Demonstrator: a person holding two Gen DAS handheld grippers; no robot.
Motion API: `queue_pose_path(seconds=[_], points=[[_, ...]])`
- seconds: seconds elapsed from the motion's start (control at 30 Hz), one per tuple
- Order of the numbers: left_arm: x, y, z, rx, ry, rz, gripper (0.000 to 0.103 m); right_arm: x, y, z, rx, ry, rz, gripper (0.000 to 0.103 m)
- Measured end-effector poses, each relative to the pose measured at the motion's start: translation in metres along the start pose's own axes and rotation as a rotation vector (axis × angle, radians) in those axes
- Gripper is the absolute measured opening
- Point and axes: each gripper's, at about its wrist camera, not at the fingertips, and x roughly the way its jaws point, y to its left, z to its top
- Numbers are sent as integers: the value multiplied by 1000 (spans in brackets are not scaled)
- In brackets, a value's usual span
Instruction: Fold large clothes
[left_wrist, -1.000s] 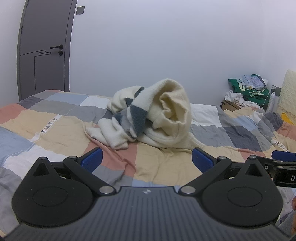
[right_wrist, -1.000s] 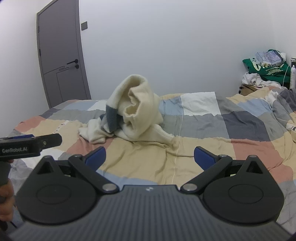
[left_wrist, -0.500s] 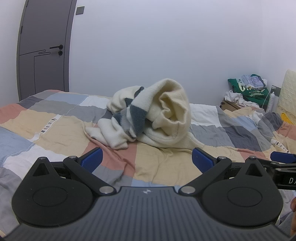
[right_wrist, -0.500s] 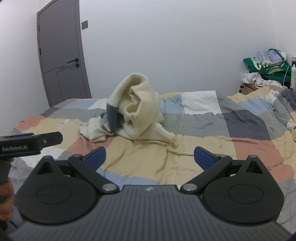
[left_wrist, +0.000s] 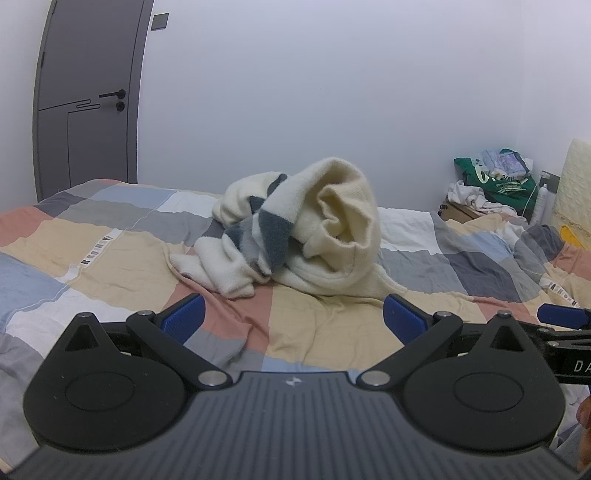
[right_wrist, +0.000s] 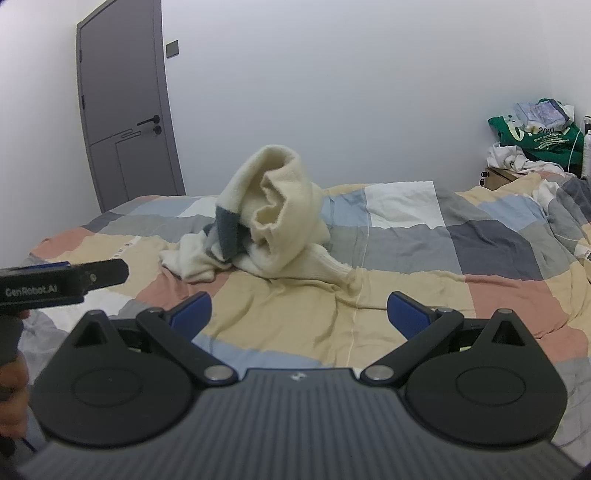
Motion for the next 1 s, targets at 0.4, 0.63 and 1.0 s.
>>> queue_pose_path(seconds=[0.4,0.63,1.0], points=[[0,-4,2,1,-10,6,103,1,5,-2,-6,-3,-2,103],[-7,-2,4,-6,-17,16,103,2,6,-5,-11,1,-13,103],[-12,7,9,-16,-36,23,103,3,5,-6,2,-14,-22,103]])
